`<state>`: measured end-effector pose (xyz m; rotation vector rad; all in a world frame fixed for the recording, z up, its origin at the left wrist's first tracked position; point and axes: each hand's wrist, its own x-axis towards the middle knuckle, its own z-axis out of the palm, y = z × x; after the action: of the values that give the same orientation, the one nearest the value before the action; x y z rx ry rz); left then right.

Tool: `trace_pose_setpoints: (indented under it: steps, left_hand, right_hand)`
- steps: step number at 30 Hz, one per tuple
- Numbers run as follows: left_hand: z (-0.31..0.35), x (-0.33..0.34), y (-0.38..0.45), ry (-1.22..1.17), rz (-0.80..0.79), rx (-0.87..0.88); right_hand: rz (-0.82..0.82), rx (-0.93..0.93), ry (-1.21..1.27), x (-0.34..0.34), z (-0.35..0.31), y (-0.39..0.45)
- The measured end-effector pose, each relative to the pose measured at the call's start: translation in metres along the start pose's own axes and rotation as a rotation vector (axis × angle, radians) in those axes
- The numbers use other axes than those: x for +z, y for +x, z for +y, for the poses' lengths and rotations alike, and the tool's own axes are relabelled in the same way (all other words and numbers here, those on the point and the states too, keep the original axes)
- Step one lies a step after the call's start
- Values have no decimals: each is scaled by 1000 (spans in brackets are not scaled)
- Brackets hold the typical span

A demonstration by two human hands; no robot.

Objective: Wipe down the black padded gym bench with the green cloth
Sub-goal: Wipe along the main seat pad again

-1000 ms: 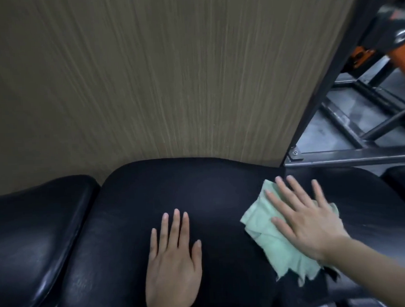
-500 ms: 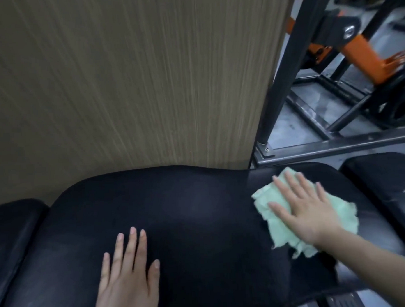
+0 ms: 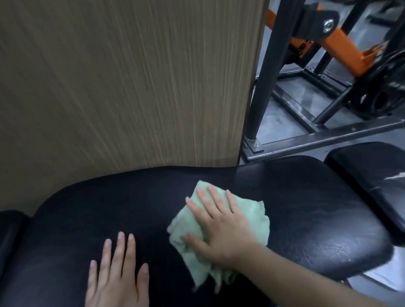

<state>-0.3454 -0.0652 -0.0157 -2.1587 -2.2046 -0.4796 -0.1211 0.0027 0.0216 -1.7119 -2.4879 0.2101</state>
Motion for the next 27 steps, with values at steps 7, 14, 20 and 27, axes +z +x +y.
trace_pose_setpoints:
  steps: [7, 14, 20, 27]
  left_hand:
    - [0, 0, -1, 0, -13, -8]
    - [7, -7, -6, 52, -15, -29]
    - [7, -9, -7, 105, -50, -22]
    - [6, -10, -6, 111, -77, -10]
  right_hand:
    - [-63, 325, -88, -26, 107, -47]
    - [-85, 512, -72, -25, 76, -34]
    - [-58, 286, -35, -2, -7, -20]
    - [-117, -210, -114, -5, 21, -52]
